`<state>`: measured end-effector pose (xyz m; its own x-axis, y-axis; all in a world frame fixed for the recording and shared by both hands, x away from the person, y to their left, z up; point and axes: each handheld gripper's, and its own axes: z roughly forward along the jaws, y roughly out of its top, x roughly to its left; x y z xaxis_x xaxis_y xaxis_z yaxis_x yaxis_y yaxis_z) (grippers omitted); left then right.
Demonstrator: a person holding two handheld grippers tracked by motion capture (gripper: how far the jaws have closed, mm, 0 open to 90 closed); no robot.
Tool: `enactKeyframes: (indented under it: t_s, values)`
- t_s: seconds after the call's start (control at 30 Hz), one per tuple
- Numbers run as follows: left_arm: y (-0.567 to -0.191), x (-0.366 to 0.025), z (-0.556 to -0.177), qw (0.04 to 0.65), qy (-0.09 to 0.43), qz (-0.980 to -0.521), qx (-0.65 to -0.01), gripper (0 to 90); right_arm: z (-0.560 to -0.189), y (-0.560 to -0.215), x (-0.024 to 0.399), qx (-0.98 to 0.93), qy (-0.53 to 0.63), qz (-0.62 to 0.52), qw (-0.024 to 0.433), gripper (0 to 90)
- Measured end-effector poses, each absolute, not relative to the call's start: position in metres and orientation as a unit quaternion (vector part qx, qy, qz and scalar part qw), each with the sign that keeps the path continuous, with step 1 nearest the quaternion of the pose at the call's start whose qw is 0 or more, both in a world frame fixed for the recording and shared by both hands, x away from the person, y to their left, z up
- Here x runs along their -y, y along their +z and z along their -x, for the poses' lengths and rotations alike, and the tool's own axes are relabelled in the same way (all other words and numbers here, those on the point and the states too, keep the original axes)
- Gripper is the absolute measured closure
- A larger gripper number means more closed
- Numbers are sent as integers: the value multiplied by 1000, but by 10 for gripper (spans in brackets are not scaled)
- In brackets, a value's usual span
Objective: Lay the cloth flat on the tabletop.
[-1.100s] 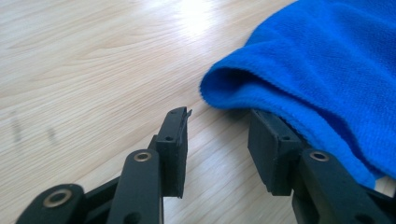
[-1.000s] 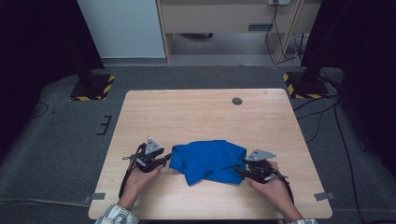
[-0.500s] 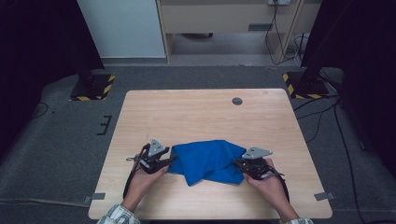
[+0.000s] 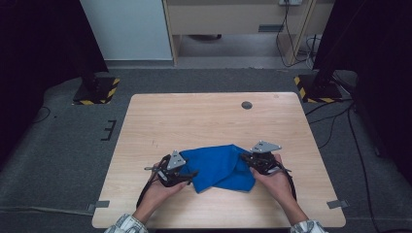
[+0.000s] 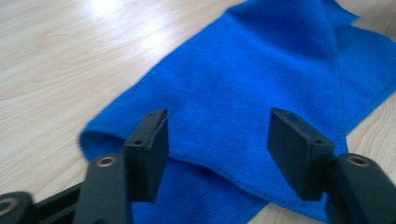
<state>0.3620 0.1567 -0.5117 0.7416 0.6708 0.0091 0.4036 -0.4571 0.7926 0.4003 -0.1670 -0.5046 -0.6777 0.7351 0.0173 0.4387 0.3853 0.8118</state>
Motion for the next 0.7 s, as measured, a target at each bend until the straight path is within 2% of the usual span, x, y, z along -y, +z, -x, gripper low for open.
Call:
enactKeyframes:
  t_s: [0.27, 0.4, 0.43, 0.47, 0.63, 0.67, 0.7]
  values:
    - [-526, -150, -363, 380, 143, -859, -312, 222, -408, -518, 171, -818, 397, -377, 175, 845]
    - [-527, -150, -362, 381, 140, -861, -307, 223, -412, -523, 171, -818, 391, -384, 172, 816]
    - [-528, -150, -362, 381, 138, -865, -297, 297, -413, -525, 170, -821, 387, -385, 169, 789]
    - [-528, -150, -362, 381, 138, -865, -297, 322, -413, -525, 170, -821, 387, -385, 169, 789]
    - [-528, -147, -362, 375, 129, -873, -285, 496, -410, -524, 169, -819, 381, -393, 174, 634]
    - [-527, -147, -363, 373, 131, -874, -283, 496, -410, -524, 169, -819, 381, -393, 174, 634]
    - [-527, -146, -363, 373, 130, -874, -282, 573, -405, -518, 169, -812, 391, -395, 176, 587]
